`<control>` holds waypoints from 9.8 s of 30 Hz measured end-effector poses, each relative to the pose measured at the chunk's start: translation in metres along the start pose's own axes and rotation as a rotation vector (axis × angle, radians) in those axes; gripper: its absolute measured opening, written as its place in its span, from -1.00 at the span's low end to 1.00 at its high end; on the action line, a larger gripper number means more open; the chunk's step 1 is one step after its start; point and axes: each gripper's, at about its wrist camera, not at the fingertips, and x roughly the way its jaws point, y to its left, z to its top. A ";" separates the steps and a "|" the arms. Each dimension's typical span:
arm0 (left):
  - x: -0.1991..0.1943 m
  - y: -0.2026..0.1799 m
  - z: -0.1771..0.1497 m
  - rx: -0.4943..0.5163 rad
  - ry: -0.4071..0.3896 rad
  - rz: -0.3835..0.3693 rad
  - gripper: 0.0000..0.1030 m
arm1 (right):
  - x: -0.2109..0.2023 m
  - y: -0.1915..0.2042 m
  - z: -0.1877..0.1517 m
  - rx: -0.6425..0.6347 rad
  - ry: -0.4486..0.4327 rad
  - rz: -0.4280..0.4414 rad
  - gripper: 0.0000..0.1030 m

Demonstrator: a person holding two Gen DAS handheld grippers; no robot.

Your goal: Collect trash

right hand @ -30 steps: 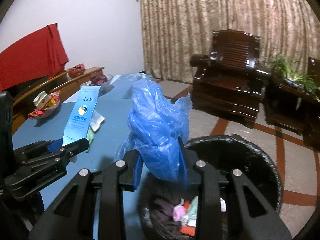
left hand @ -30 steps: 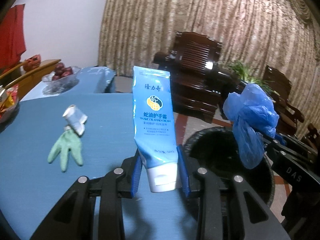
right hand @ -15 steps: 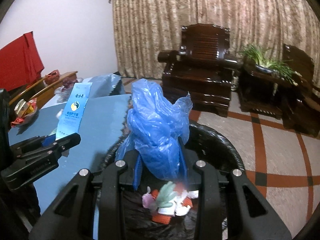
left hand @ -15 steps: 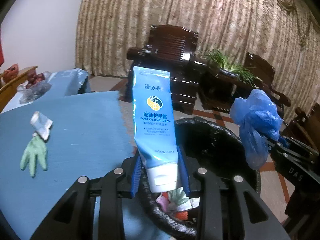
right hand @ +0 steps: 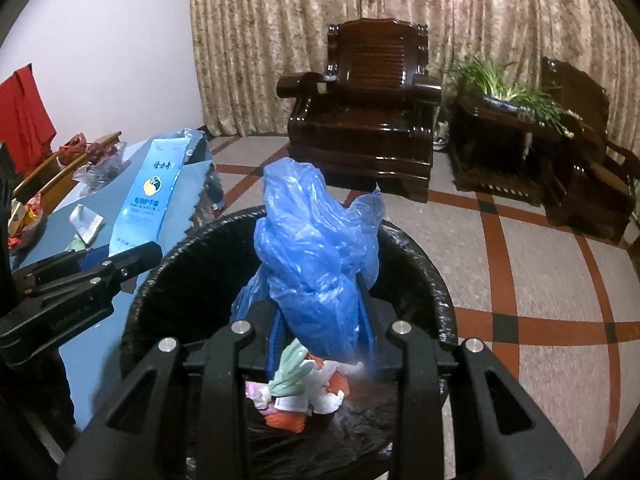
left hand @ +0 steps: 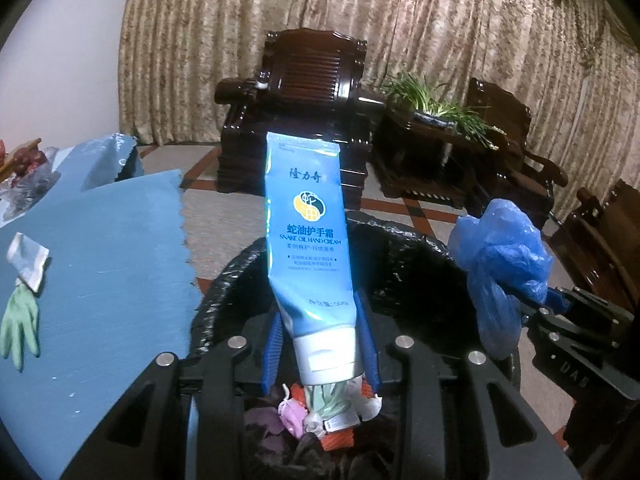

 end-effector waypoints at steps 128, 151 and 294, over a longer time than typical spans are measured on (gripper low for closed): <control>-0.085 0.489 -0.094 -0.508 -0.010 0.547 -0.53 | 0.240 0.513 0.058 -0.322 0.198 0.414 0.72; -0.110 0.419 -0.069 -0.413 -0.042 0.533 -0.52 | 0.158 0.443 0.070 -0.311 0.134 0.465 0.37; -0.237 0.037 -0.023 -0.039 -0.214 0.245 0.83 | -0.182 0.119 0.031 -0.130 -0.138 0.149 0.90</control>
